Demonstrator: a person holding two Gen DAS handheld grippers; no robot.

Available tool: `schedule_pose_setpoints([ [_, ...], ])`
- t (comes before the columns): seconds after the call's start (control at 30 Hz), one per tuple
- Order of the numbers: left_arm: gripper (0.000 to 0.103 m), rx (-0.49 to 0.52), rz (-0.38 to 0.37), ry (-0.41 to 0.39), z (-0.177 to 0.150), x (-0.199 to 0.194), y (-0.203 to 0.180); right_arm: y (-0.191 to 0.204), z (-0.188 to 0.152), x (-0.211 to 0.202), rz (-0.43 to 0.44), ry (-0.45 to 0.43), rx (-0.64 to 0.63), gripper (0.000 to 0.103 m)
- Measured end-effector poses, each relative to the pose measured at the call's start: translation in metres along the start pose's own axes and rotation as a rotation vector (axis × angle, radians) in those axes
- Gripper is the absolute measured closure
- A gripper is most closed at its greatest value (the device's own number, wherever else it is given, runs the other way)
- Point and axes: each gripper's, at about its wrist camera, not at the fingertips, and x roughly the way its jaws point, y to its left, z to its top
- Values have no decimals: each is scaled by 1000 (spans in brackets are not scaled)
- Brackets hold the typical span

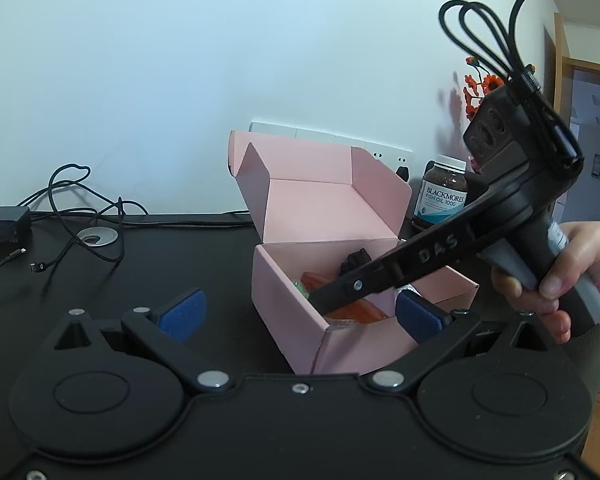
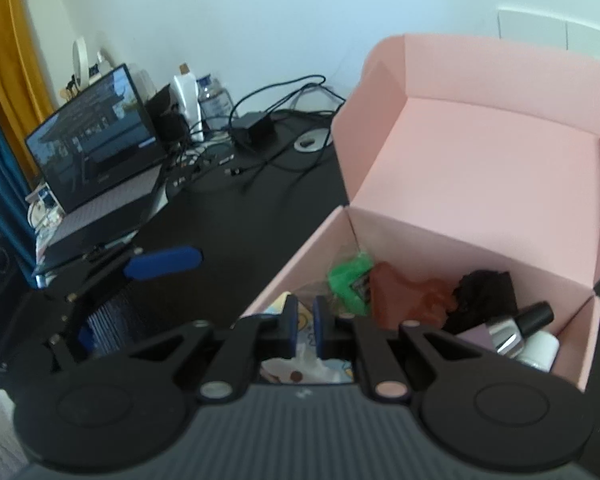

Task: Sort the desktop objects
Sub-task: 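Open the right gripper to release the comb among the box items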

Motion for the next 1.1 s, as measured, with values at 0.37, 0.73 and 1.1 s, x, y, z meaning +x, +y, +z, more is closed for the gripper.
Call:
schedule_pose_setpoints([
  [0.37,0,-12,-1,7,0,2,1,-7,-6,12,-51,67,4,95],
  [0.73,0,-27,1,2,1,0,4,-6,-2,5,-58,55,14,92],
  [1.1,0,-8,0,1,1,-1,0,-16,-6,-19,-214,-36,-31,90],
])
